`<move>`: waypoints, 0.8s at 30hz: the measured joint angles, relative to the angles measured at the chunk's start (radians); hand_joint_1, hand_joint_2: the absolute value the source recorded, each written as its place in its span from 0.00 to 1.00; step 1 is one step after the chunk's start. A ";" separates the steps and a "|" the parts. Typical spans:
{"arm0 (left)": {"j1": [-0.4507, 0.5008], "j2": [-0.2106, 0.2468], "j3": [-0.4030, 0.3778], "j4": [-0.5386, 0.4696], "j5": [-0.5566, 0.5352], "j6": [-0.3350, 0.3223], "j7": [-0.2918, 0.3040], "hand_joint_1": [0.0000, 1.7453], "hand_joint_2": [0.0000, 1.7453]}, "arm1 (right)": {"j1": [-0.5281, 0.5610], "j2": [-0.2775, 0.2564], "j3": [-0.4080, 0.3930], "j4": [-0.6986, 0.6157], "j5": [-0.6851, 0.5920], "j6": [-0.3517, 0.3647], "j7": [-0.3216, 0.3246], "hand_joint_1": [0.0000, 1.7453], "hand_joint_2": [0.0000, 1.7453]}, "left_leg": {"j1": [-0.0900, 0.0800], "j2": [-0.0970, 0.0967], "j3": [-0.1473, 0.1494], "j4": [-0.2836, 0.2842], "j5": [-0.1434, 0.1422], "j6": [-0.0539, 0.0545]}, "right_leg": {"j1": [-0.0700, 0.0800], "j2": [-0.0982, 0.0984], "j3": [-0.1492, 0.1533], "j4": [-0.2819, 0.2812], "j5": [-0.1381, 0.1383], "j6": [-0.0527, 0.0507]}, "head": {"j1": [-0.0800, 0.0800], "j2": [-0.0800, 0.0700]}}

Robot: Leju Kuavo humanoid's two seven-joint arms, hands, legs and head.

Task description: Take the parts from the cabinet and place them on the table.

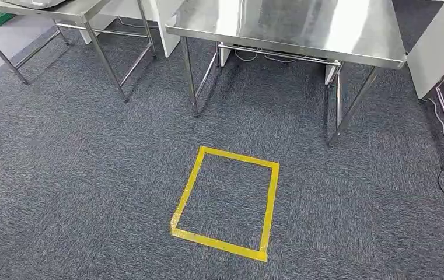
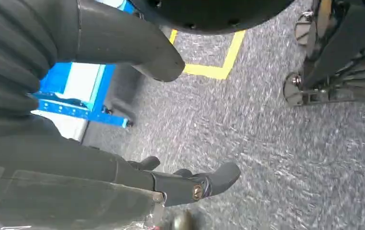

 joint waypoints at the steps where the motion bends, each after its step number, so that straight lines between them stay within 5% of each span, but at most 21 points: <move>1: 0.000 0.000 0.002 0.000 0.002 0.002 -0.003 0.00 0.00 | 0.000 0.000 0.001 0.000 0.003 0.000 0.000 0.00 1.00 | 0.001 0.003 -0.038 0.080 -0.035 -0.004 | 0.002 -0.003 -0.001 0.000 0.000 0.000 | 0.000 0.000; 3: 0.003 0.000 0.010 0.000 0.008 0.005 -0.006 0.00 0.00 | 0.001 0.000 0.005 0.000 0.008 0.001 0.000 0.00 1.00 | 0.001 0.005 -0.086 0.170 -0.054 -0.006 | 0.006 -0.008 -0.002 0.001 -0.001 -0.001 | 0.000 0.000; 5: 0.006 0.003 0.014 0.000 0.010 0.010 -0.007 0.00 0.00 | 0.000 0.000 0.008 0.000 0.012 0.005 0.001 0.00 1.00 | 0.001 0.008 -0.043 0.079 0.013 0.000 | 0.007 -0.010 0.001 0.001 -0.002 -0.002 | 0.000 0.000; 7: 0.006 0.006 0.023 0.000 0.013 0.014 -0.007 0.00 0.00 | -0.002 0.000 0.016 0.000 0.020 0.009 0.002 0.00 1.00 | -0.001 0.022 0.055 -0.108 0.094 0.015 | 0.009 -0.011 0.005 0.001 -0.004 -0.003 | 0.000 0.000; 10: 0.004 0.013 0.032 -0.001 0.020 0.019 -0.011 0.00 0.00 | -0.007 -0.002 0.023 0.000 0.032 0.010 0.006 0.00 1.00 | -0.013 0.025 0.062 -0.137 0.086 0.020 | 0.019 -0.016 0.000 0.002 -0.007 0.006 | -0.001 0.000; 13: 0.008 0.017 0.045 -0.001 0.023 0.020 -0.013 0.00 0.00 | -0.010 -0.006 0.032 0.000 0.039 0.010 0.007 0.00 1.00 | -0.004 0.019 0.073 -0.162 0.102 0.041 | 0.021 -0.017 -0.004 0.008 -0.015 0.022 | 0.001 0.000; 16: 0.008 0.020 0.055 -0.001 0.024 0.021 -0.014 0.00 0.00 | -0.011 -0.013 0.040 0.000 0.044 0.010 0.007 0.00 1.00 | -0.006 0.011 0.069 -0.166 0.107 0.050 | 0.015 -0.004 -0.098 0.204 -0.114 0.007 | 0.005 0.000; 18: 0.008 0.021 0.056 -0.001 0.026 0.021 -0.014 0.00 0.00 | -0.010 -0.017 0.042 0.000 0.045 0.010 0.007 0.00 1.00 | -0.007 0.004 0.066 -0.165 0.107 0.050 | 0.013 0.000 -0.159 0.334 -0.150 0.015 | 0.005 0.000; 19: 0.010 0.020 0.057 -0.001 0.026 0.021 -0.013 0.00 0.00 | -0.009 -0.021 0.043 0.000 0.046 0.010 0.007 0.00 1.00 | -0.006 0.000 0.067 -0.164 0.107 0.049 | 0.011 0.000 -0.150 0.316 -0.136 0.026 | 0.005 0.000; 22: 0.010 0.015 0.057 -0.001 0.029 0.019 -0.013 0.00 0.00 | -0.011 -0.031 0.047 0.000 0.054 0.014 0.016 0.00 1.00 | -0.004 -0.013 0.072 -0.160 0.105 0.042 | -0.001 0.006 -0.021 0.056 -0.027 0.059 | 0.006 0.000; 24: 0.010 0.016 0.062 -0.001 0.031 0.019 -0.013 0.00 0.00 | -0.012 -0.032 0.050 0.000 0.061 0.017 0.023 0.00 1.00 | -0.012 -0.020 0.068 -0.148 0.098 0.027 | 0.007 0.013 -0.007 0.001 -0.011 0.045 | 0.009 0.000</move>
